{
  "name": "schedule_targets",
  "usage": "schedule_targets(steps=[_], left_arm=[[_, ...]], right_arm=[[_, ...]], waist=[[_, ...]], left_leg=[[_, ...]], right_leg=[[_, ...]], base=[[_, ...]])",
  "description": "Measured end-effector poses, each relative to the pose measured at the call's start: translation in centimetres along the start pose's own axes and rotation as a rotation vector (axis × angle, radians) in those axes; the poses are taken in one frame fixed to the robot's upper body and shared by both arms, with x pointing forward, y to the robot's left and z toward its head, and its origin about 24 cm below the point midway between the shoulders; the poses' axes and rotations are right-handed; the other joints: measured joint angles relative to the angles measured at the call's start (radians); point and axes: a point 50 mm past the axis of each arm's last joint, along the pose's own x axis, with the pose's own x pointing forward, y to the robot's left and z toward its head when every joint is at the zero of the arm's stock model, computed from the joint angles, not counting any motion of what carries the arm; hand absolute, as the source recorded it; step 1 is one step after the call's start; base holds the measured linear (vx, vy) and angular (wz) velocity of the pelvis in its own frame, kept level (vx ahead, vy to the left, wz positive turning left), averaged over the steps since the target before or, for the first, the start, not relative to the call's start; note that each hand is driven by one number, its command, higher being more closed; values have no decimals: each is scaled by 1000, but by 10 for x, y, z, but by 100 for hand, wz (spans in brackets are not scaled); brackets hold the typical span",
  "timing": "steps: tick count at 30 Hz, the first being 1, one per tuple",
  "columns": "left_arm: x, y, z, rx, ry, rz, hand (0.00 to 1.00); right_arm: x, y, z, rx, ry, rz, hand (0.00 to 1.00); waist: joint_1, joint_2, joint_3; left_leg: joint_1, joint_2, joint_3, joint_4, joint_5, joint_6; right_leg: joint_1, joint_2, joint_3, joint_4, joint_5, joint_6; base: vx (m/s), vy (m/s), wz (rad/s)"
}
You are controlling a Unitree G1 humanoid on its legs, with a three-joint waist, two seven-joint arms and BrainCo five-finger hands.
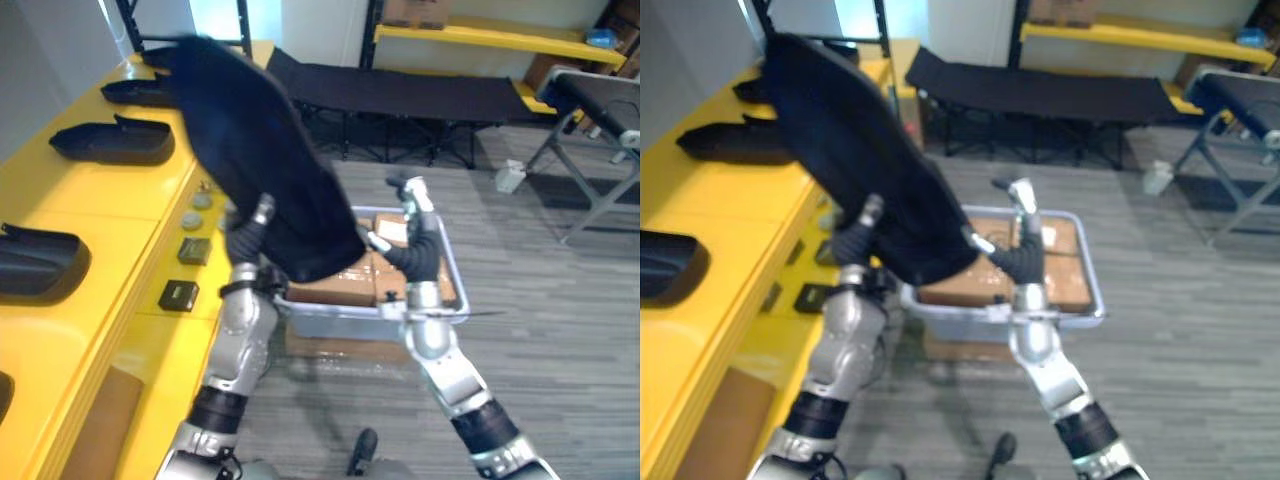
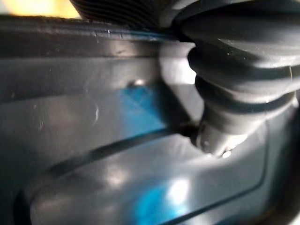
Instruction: Walk over and take plastic housings, then place them on the shelf
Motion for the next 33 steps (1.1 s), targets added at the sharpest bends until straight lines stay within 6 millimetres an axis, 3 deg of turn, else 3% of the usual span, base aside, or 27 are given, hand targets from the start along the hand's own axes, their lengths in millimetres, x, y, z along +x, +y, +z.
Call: schedule_targets(steps=[1,4,8,12,15,16,18,19,23,28,33], left_arm=[[0,14,10,33,-67,69,100],[-3,36,24,111,-160,180,100],[-9,42,35,184,-227,220,100],[-16,52,38,267,-249,246,100],[-23,63,38,299,-235,274,100],[-35,70,36,314,-209,278,100],[-52,73,35,289,-179,268,100],[-65,74,32,252,-149,252,100],[-85,83,22,247,-43,206,100],[-88,92,24,252,-36,238,100],[-86,99,35,349,-111,308,100]], right_arm=[[5,-21,12,12,-62,-86,0],[5,-53,29,-13,-137,-208,0],[-10,-69,38,-36,-135,-255,0],[-28,-87,30,-2,-44,-359,0],[-52,-104,11,-30,112,-442,0],[-85,-114,-15,-61,319,-506,0],[-121,-119,-35,-93,489,-580,0],[-141,-120,-42,-104,567,-638,0],[-179,-120,-55,-121,714,-721,0],[-179,-119,-54,-110,693,-706,0],[-145,-98,-67,18,631,-572,0]], waist=[[0,8,-5],[-1,10,-6],[-17,12,-7],[-30,26,-15],[-34,38,-22],[-41,44,-26],[-44,50,-28],[-44,55,-27],[-44,59,-29],[-31,60,-29],[-18,70,-27]], left_leg=[[2,0,7,0,-2,0],[12,4,20,-2,-4,-2],[16,7,26,-6,-6,-4],[18,14,44,-12,-8,-6],[16,15,54,-24,-8,-6],[17,16,54,-35,-8,-6],[16,17,54,-37,-8,-6],[16,19,54,-38,-10,-8],[16,22,55,-38,-16,-7],[17,16,51,-37,-18,-5],[0,5,-9,-36,-18,4]], right_leg=[[0,1,5,0,-3,5],[1,4,15,0,-10,-1],[1,5,19,0,-12,-1],[-8,9,34,0,-13,-1],[-20,12,43,0,-14,-1],[-21,15,43,0,-15,2],[-23,17,42,0,-17,3],[-23,17,42,0,-17,3],[-22,18,41,0,-20,6],[-17,14,38,0,-25,9],[6,2,-20,0,-38,11]], base=[[10,13,-8],[2,23,-12],[10,29,-4],[25,27,-11],[29,26,-9],[50,36,1],[68,44,1],[68,43,1],[32,56,0],[-12,58,2],[-21,45,34]])
